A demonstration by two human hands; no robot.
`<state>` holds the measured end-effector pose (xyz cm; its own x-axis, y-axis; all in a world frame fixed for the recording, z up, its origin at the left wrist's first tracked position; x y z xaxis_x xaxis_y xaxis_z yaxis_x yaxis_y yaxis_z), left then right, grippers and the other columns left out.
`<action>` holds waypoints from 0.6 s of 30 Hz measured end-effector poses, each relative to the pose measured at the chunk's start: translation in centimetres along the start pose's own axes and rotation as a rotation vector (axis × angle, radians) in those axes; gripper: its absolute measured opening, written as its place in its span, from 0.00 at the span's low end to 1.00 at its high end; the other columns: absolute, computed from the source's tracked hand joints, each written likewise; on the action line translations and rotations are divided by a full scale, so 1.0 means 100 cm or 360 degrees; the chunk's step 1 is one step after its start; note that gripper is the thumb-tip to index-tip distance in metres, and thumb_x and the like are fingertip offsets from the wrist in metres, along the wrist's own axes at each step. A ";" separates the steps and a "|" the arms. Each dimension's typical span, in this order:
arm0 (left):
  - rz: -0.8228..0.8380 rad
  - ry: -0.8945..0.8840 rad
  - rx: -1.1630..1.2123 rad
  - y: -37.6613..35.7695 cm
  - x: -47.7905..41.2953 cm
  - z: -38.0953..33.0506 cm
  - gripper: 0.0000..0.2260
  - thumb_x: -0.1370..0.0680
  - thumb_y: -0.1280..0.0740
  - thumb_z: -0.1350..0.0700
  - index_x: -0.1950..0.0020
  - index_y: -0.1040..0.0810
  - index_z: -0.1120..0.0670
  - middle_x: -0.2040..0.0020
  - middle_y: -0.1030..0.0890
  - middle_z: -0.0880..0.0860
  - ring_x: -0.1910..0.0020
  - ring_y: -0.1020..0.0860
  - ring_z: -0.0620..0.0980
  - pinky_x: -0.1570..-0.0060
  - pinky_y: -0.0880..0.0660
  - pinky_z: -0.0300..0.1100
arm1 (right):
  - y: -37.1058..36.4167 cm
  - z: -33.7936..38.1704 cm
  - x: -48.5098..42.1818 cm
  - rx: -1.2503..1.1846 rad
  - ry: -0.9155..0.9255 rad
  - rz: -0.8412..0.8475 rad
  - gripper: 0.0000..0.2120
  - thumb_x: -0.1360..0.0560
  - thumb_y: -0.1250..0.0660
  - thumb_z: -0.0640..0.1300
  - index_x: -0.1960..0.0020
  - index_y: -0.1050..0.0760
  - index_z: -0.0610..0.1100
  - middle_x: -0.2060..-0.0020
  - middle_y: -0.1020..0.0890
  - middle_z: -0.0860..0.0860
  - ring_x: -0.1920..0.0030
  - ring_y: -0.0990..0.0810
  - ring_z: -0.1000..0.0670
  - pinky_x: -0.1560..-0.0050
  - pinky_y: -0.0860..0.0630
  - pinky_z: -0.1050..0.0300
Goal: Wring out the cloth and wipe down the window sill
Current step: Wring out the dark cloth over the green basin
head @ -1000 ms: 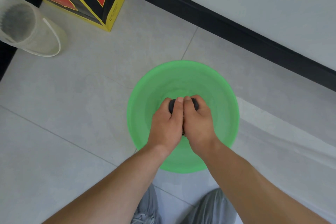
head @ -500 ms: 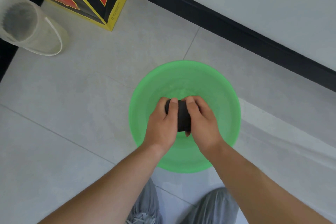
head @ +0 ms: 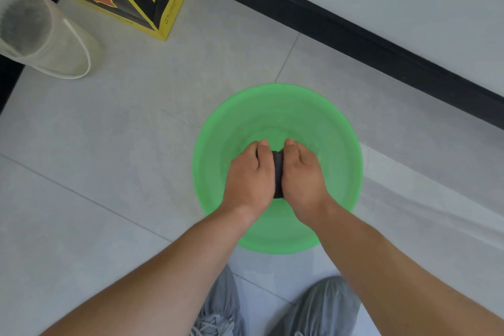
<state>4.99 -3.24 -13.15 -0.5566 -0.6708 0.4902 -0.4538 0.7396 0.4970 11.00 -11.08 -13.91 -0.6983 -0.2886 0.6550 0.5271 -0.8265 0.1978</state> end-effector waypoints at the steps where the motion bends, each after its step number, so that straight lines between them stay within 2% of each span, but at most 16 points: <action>1: -0.0013 0.0000 -0.0022 0.000 0.001 0.002 0.18 0.18 0.47 0.48 0.68 0.35 0.50 0.69 0.28 0.47 0.68 0.30 0.48 0.63 0.37 0.45 | -0.001 -0.002 0.000 0.0022 0.0007 -0.0024 0.19 0.17 0.46 0.46 0.67 0.41 0.48 0.72 0.37 0.52 0.67 0.38 0.49 0.62 0.36 0.49; 6: -0.0079 0.0014 -0.0062 0.001 0.010 0.008 0.18 0.21 0.49 0.43 0.68 0.35 0.51 0.70 0.27 0.48 0.67 0.28 0.53 0.63 0.31 0.48 | -0.004 -0.007 0.008 0.0078 0.0005 -0.0049 0.19 0.18 0.46 0.46 0.68 0.41 0.48 0.73 0.36 0.53 0.68 0.37 0.50 0.64 0.35 0.52; 9: 0.0080 0.0102 0.0051 0.005 0.016 0.014 0.19 0.22 0.46 0.40 0.65 0.32 0.50 0.69 0.25 0.45 0.69 0.28 0.43 0.65 0.34 0.45 | 0.001 -0.007 0.017 0.0044 0.0004 -0.0012 0.19 0.17 0.43 0.47 0.67 0.39 0.48 0.74 0.36 0.57 0.69 0.37 0.54 0.64 0.37 0.54; 12: 0.0248 0.0221 0.0275 0.018 0.024 0.008 0.17 0.25 0.41 0.37 0.62 0.30 0.49 0.69 0.25 0.40 0.69 0.29 0.39 0.63 0.33 0.43 | 0.012 0.002 0.032 0.0019 -0.0051 0.0074 0.16 0.18 0.38 0.51 0.63 0.30 0.47 0.72 0.29 0.57 0.69 0.30 0.55 0.68 0.30 0.56; 14: 0.0294 0.0224 0.0307 0.032 0.032 -0.004 0.16 0.27 0.38 0.37 0.60 0.28 0.49 0.67 0.24 0.41 0.66 0.27 0.42 0.62 0.29 0.44 | 0.018 0.014 0.046 -0.0063 -0.0081 0.0160 0.07 0.20 0.35 0.49 0.55 0.23 0.49 0.67 0.21 0.59 0.68 0.21 0.57 0.71 0.23 0.57; 15: 0.0308 0.0220 0.0320 0.039 0.037 -0.012 0.15 0.27 0.37 0.37 0.58 0.27 0.49 0.66 0.24 0.41 0.65 0.26 0.42 0.62 0.28 0.44 | 0.021 0.024 0.053 -0.0114 -0.0128 0.0209 0.03 0.20 0.34 0.48 0.50 0.22 0.51 0.61 0.19 0.59 0.65 0.18 0.58 0.70 0.20 0.55; 17: 0.0327 0.0236 0.0370 0.057 0.049 -0.033 0.14 0.28 0.35 0.38 0.56 0.25 0.49 0.64 0.23 0.42 0.64 0.24 0.42 0.62 0.29 0.43 | 0.026 0.044 0.069 -0.0187 -0.0248 0.0287 0.08 0.20 0.33 0.48 0.42 0.24 0.53 0.50 0.21 0.54 0.59 0.15 0.55 0.66 0.17 0.49; 18: 0.0338 0.0246 0.0391 0.067 0.055 -0.044 0.14 0.28 0.35 0.39 0.55 0.25 0.49 0.63 0.22 0.42 0.63 0.24 0.42 0.62 0.28 0.43 | 0.028 0.056 0.077 -0.0197 -0.0286 0.0299 0.10 0.20 0.33 0.47 0.40 0.24 0.53 0.48 0.21 0.52 0.57 0.15 0.53 0.64 0.16 0.48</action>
<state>1.98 -2.23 -3.95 -0.5530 -0.4871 0.6759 -0.5033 0.8418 0.1948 9.82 -12.85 -4.26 -0.4913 -0.3608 0.7927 0.5683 -0.8226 -0.0222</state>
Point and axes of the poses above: each hand's wrist, its own x-axis away from the middle knuckle, its own y-axis out of the back of the hand, z = x × y, the point moved 2 cm from there along -x, towards the middle knuckle
